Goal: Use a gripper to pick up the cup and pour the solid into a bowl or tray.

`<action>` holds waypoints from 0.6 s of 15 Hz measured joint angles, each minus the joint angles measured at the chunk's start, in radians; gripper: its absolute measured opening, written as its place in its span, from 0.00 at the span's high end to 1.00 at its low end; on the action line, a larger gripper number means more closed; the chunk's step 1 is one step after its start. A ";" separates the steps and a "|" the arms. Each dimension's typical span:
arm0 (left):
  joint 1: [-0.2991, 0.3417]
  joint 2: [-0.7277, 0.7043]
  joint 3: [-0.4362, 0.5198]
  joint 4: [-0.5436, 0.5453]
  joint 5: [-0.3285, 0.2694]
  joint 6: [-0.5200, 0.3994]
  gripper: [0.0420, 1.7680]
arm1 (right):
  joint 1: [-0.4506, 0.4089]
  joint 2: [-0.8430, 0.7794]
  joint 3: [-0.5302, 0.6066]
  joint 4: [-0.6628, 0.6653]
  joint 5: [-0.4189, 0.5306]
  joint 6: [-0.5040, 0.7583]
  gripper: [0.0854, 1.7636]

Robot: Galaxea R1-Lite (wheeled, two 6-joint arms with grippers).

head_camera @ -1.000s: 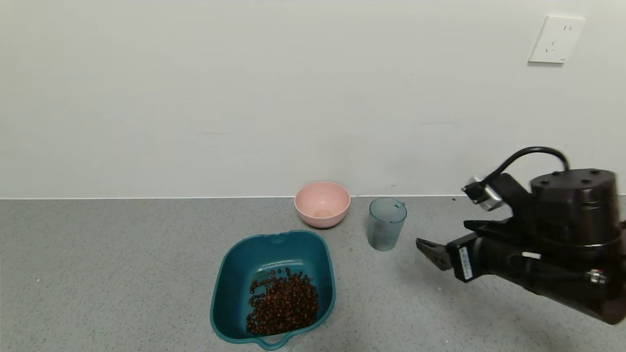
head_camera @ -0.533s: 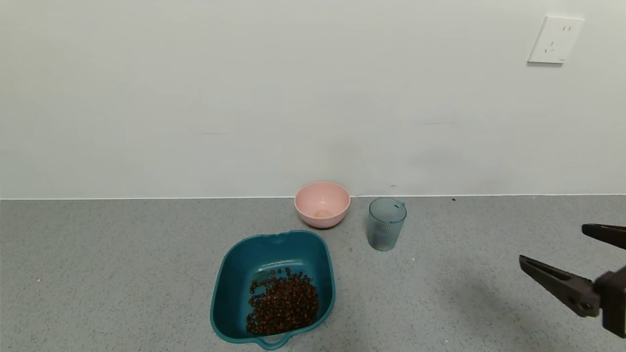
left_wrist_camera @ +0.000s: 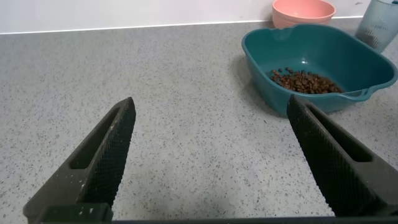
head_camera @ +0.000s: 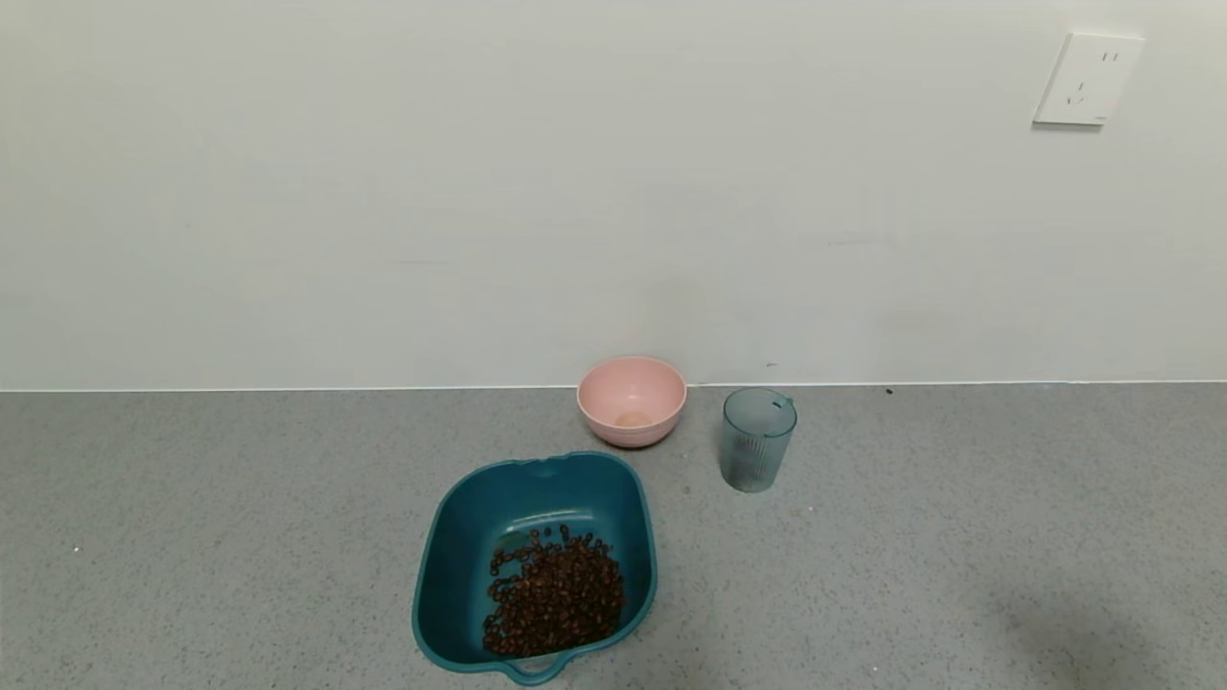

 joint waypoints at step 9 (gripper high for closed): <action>0.000 0.000 0.000 0.000 0.000 0.000 0.01 | -0.244 -0.296 0.133 0.003 0.205 -0.120 0.04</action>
